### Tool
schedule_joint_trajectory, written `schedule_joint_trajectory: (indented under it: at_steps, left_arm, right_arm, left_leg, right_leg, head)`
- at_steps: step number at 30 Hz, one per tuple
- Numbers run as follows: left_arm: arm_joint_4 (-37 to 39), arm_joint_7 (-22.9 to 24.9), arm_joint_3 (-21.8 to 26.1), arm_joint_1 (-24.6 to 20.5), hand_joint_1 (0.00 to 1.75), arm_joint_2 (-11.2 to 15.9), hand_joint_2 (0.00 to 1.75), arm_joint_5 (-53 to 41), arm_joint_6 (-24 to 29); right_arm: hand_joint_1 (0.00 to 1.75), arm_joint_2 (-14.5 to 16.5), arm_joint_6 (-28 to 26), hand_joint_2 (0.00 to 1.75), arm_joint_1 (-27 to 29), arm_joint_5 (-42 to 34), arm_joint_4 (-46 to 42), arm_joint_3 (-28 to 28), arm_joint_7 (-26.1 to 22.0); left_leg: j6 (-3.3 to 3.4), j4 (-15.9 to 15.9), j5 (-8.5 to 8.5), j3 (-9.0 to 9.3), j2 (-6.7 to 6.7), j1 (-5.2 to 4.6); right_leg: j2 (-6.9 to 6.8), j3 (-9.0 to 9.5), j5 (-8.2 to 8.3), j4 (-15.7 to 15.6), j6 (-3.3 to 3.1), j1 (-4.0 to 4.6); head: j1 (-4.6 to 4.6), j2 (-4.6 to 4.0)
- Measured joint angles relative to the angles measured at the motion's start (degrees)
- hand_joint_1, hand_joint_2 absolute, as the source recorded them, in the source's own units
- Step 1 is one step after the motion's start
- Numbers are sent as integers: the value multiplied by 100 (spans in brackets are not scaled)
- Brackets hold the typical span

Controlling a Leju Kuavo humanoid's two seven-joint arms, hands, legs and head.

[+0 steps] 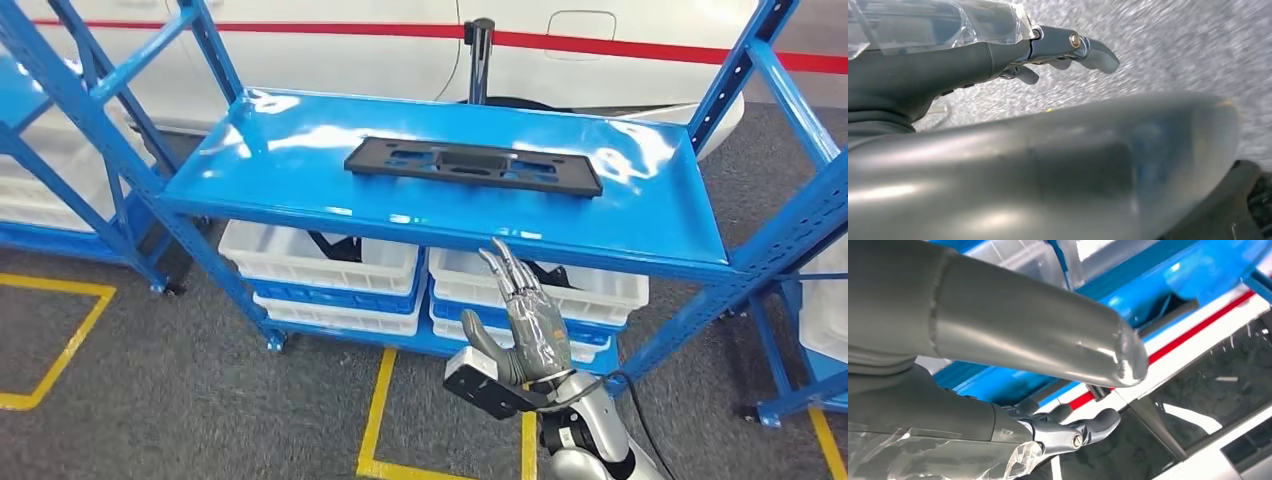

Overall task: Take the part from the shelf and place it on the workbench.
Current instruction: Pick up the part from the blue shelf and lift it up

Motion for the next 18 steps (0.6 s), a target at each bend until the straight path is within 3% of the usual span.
schedule_joint_trajectory:
  at_steps: [1,3,5,6,7,9,10,11,13,15,16,18]
  left_arm:
    - [0,1,0,-3,0,-1,0,0,1]
    - [0,1,-1,11,0,-1,0,0,0]
    - [0,1,-3,30,0,-1,0,0,-1]
    - [0,2,-4,35,0,-1,0,-1,0]
    - [1,2,-4,38,0,0,0,-3,0]
    - [11,4,-5,42,0,8,0,-6,0]
    - [18,6,-6,50,0,13,0,-7,0]
    - [24,9,-7,61,0,16,0,-8,0]
    - [26,15,-9,72,0,9,0,-14,-1]
    - [26,17,-10,43,0,0,0,-24,-1]
    - [26,18,-10,24,0,0,0,-29,4]
    - [26,21,-14,7,0,1,0,-31,13]
  right_arm:
    - [0,1,-3,0,2,-23,0,0,-2]
    - [0,2,-5,0,8,-55,0,2,-3]
    - [0,2,-7,0,12,-61,2,3,-11]
    - [0,1,-9,0,13,-47,2,3,-16]
    - [0,1,-11,0,13,-26,2,3,-20]
    - [0,2,-13,0,12,30,9,5,-23]
    - [0,7,-13,0,10,51,15,7,-23]
    - [0,15,-13,0,9,72,21,9,-23]
    - [0,28,-16,0,3,100,26,8,-21]
    - [0,30,-20,0,-8,118,27,3,-20]
    - [0,29,-20,0,-9,122,31,3,-16]
    - [0,29,-19,0,-3,127,36,7,-9]
  left_leg:
    - [-33,425,-65,-302,11,16]
    - [-70,1006,-441,-850,15,43]
    - [-80,955,-698,-1116,18,52]
    - [-70,699,-617,-1138,20,51]
    - [-46,328,-336,-1106,20,43]
    - [41,-369,402,-1040,-1,-2]
    - [91,-563,677,-1008,-18,-28]
    - [138,-640,827,-984,-34,-47]
    - [196,-681,908,-865,-43,-14]
    - [237,-751,900,-737,-35,37]
    - [256,-773,868,-687,-29,40]
    - [291,-781,787,-614,-26,31]
  right_leg:
    - [9,70,-62,-6,-21,-4]
    - [37,214,-194,-7,-33,-11]
    - [58,403,-340,-7,-23,-15]
    - [62,508,-415,-8,-15,-14]
    - [65,604,-489,-13,-5,-12]
    - [79,749,-618,-15,39,3]
    - [93,794,-673,-25,76,10]
    - [109,835,-721,-39,117,15]
    - [115,939,-821,-81,193,38]
    - [61,869,-983,179,258,47]
    - [30,681,-1106,511,286,32]
    - [7,117,-1304,1314,331,9]
  head:
    - [-5,0]
    - [-10,0]
    - [-12,0]
    - [-12,0]
    - [-12,0]
    - [-13,0]
    - [-14,0]
    - [-14,0]
    - [-13,0]
    - [2,0]
    - [8,0]
    - [13,0]
